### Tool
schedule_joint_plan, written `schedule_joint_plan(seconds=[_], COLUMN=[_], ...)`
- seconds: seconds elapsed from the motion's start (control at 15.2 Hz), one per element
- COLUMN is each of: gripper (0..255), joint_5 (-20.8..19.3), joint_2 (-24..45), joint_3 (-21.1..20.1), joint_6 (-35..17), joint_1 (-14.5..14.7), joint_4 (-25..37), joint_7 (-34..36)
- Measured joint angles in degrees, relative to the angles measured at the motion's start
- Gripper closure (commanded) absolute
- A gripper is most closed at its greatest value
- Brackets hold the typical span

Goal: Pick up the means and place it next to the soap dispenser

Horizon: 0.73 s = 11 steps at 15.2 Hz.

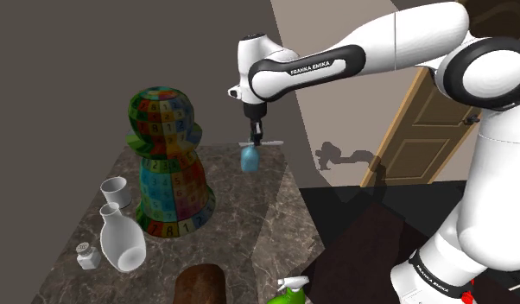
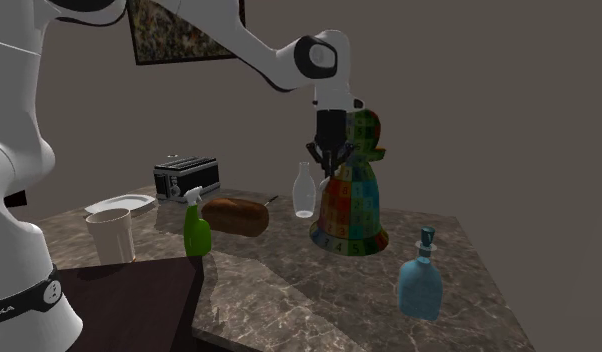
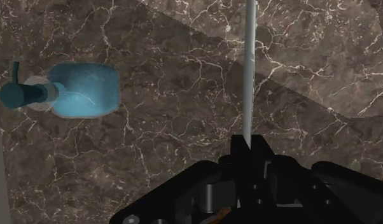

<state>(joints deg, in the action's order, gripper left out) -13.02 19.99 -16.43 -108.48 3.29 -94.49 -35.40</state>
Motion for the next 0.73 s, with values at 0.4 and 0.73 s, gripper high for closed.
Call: schedule_joint_plan(seconds=[0.4,0.73], gripper=[255,255], joint_5=[-0.19,-0.21], joint_2=[1.98,4.22], joint_3=[2.46,4.36], joint_6=[-0.35,0.18], joint_1=[-4.53,-8.16], joint_4=[2.68,6.34], joint_7=[-7.07,-12.88])
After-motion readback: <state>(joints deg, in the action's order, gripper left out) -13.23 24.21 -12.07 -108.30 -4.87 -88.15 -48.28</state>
